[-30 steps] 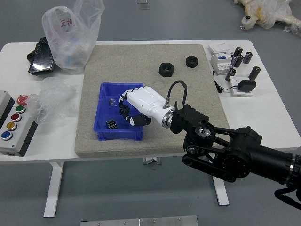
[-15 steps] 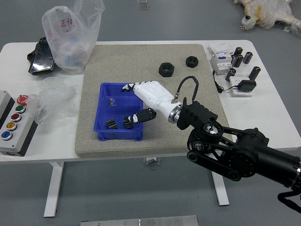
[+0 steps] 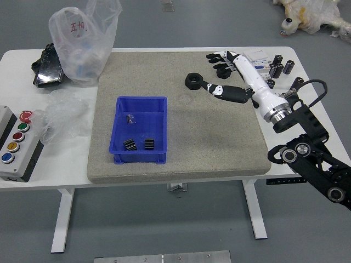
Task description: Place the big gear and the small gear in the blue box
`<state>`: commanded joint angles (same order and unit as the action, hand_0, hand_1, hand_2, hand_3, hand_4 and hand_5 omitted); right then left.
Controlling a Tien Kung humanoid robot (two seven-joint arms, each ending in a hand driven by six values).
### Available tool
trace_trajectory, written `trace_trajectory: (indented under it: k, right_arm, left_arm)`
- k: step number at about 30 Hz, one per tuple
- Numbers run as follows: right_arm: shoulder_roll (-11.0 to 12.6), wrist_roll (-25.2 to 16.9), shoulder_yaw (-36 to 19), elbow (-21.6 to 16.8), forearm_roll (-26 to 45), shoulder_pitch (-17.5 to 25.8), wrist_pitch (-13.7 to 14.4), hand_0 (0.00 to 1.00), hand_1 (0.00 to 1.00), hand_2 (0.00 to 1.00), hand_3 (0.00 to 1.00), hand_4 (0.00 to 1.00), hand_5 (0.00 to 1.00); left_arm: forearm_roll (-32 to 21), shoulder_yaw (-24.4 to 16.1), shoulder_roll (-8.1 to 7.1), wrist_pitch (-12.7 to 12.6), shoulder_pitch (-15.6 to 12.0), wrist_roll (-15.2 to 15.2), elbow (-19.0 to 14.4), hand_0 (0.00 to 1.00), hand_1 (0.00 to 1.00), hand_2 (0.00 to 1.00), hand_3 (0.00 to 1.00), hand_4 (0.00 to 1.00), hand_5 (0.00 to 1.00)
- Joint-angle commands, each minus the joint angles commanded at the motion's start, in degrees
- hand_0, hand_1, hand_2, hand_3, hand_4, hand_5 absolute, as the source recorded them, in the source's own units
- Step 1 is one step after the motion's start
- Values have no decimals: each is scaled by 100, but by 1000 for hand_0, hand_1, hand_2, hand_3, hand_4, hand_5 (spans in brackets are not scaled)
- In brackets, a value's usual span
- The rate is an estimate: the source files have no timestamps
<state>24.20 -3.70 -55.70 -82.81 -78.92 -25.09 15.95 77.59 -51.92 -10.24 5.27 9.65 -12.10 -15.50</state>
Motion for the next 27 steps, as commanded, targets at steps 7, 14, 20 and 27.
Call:
trace_trajectory:
  k: [7,14,20,27]
  right_arm:
    - [-12,-441,-1033,419,1259,797,-225,590,655,694,694,826,417]
    - [-82,-414,-1598,397,1844,1090,-95,559,612,677,682,812,411]
    - [-104,-457,-1768,379,1921,1192,-76,519,536,652,686,805,416]
    - [-87,-533,-1890,308,1947,1254,-127,520,534,649,684,803,430]
  left_arm:
    - [-107,108,-11,-7,67,35,1,666,614,606,662,751,427]
    - [-417,392,-96,-58,168,147,7,666,614,606,661,750,425]
    - [-554,484,-68,-59,175,140,1,665,561,567,660,749,419]
    - [-647,551,-33,-59,191,144,-2,665,541,552,659,749,415]
